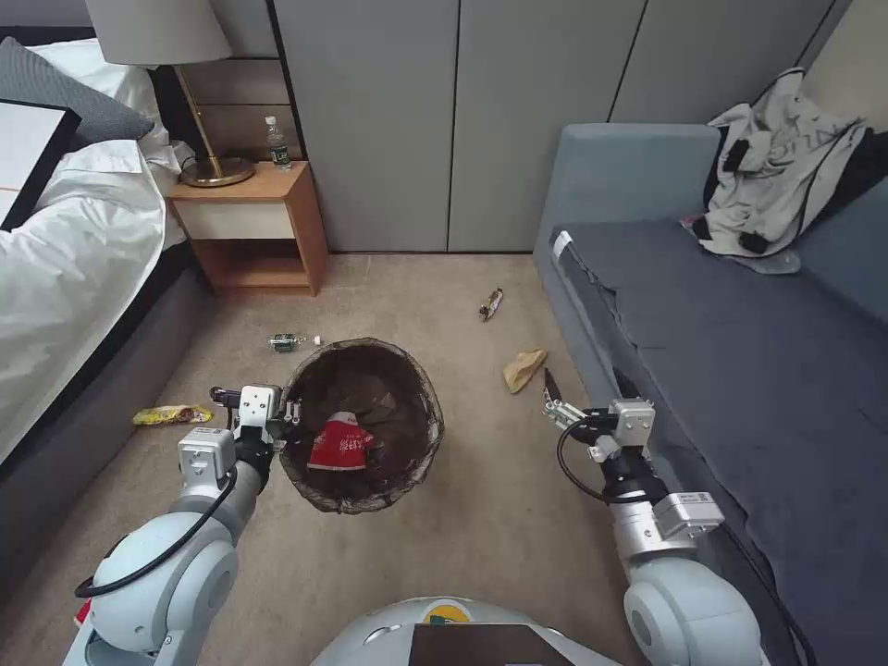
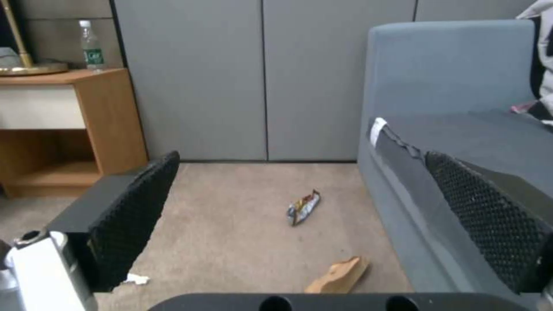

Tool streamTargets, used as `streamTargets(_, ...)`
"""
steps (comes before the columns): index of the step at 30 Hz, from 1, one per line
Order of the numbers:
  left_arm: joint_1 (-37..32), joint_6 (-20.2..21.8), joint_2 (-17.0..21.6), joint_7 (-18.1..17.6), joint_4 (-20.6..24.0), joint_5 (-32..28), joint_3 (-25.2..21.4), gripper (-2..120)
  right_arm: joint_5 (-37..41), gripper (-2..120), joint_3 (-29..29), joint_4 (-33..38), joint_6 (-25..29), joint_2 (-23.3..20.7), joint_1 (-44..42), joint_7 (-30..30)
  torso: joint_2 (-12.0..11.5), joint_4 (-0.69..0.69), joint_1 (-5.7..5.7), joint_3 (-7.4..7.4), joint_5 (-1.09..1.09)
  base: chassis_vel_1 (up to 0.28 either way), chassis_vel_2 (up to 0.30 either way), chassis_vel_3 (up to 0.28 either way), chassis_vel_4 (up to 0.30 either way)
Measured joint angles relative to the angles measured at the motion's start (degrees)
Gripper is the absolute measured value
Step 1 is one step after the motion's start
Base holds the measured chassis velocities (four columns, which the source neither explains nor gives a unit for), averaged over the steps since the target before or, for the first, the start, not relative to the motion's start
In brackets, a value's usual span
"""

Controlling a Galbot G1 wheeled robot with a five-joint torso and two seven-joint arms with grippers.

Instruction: Pick up the trash bin, then pick up the garbage from the floor and place it into the trash bin.

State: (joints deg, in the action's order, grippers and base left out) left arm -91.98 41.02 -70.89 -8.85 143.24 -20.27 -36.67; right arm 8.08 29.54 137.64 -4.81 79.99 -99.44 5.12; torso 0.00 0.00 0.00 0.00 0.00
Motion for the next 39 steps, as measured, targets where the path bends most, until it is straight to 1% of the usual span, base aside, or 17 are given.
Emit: streamTargets(39, 0.2, 0.0, -0.1, 0.0, 0.0, 0.0, -0.2, 3, 0.2, 100, -0.6, -0.7, -0.1, -0.1, 0.6, 0.5, 0.0, 0.01, 0.00, 0.00, 0.00, -0.133, 0.130, 0.130, -0.125)
